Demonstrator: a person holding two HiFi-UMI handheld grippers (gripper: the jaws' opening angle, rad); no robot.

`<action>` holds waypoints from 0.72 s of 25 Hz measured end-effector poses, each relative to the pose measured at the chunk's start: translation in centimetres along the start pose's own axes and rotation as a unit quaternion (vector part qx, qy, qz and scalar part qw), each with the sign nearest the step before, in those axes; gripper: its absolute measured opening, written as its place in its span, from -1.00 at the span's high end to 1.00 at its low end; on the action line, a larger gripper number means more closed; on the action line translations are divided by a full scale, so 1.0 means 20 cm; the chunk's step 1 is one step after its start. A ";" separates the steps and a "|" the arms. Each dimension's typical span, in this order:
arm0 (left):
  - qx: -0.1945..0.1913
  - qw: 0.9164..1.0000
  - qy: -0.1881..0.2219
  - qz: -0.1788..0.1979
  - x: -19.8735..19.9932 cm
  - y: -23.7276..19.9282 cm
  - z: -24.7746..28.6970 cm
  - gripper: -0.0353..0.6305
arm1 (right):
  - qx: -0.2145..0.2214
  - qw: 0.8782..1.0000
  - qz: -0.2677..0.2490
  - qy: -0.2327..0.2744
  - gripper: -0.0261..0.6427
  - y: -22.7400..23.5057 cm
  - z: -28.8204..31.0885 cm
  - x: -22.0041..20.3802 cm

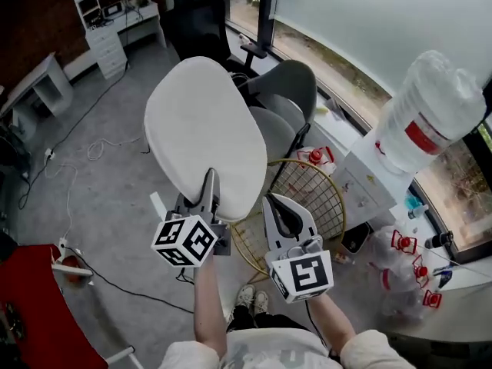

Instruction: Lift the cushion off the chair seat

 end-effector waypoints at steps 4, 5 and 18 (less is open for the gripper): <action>0.045 0.993 0.046 0.095 0.33 0.13 -0.12 0.76 | -0.012 0.997 -0.009 0.073 0.87 -0.05 -0.02 0.31; 0.058 0.989 0.059 0.120 0.40 0.17 -0.14 0.76 | -0.016 0.996 -0.009 0.091 0.87 -0.05 -0.03 0.39; 0.217 0.916 0.158 0.299 0.63 0.45 -0.45 0.76 | 0.011 0.990 0.069 0.126 0.87 -0.11 -0.07 0.60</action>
Point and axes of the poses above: the fingertips, and each gripper's own axes: z forward along the fingers, y to its right, x out of its top, the point moved 4 cm from there along -z, backward along the fingers, and after that the axes turned 11 degrees about -y, right-handed, at the moved point
